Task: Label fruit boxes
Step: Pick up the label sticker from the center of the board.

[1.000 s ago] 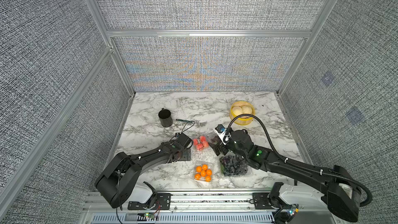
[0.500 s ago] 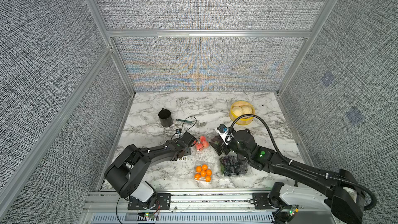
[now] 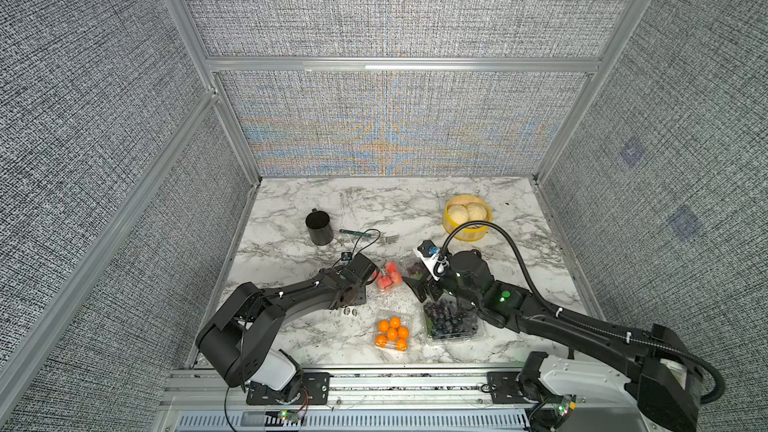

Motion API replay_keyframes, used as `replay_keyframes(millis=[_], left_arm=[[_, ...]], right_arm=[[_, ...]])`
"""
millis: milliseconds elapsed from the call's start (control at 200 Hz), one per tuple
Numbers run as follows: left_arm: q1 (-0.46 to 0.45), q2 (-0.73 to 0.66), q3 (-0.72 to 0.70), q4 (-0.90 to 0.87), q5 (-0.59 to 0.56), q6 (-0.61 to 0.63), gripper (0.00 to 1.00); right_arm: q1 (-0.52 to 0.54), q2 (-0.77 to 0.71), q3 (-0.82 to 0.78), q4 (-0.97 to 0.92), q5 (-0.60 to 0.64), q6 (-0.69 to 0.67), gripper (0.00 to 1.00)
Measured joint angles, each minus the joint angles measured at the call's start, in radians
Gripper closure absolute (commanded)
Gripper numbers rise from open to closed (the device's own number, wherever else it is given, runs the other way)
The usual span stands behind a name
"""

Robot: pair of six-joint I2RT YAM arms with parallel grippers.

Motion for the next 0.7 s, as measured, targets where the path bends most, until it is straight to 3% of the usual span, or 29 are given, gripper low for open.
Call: replay_keyframes(millis=[360, 530, 701], left_arm=[[0.012, -0.136, 0.029, -0.034, 0.017, 0.042, 0.73], [0.013, -0.251, 0.059, -0.016, 0.029, 0.07, 0.73], [0.014, -0.337, 0.071, 0.069, 0.076, 0.117, 0.72]], right_arm=[[-0.002, 0.024, 0.019, -0.011, -0.131, 0.112, 0.05], [-0.032, 0.016, 0.033, -0.023, -0.235, 0.298, 0.07], [-0.036, 0.107, 0.02, 0.092, -0.433, 0.467, 0.18]])
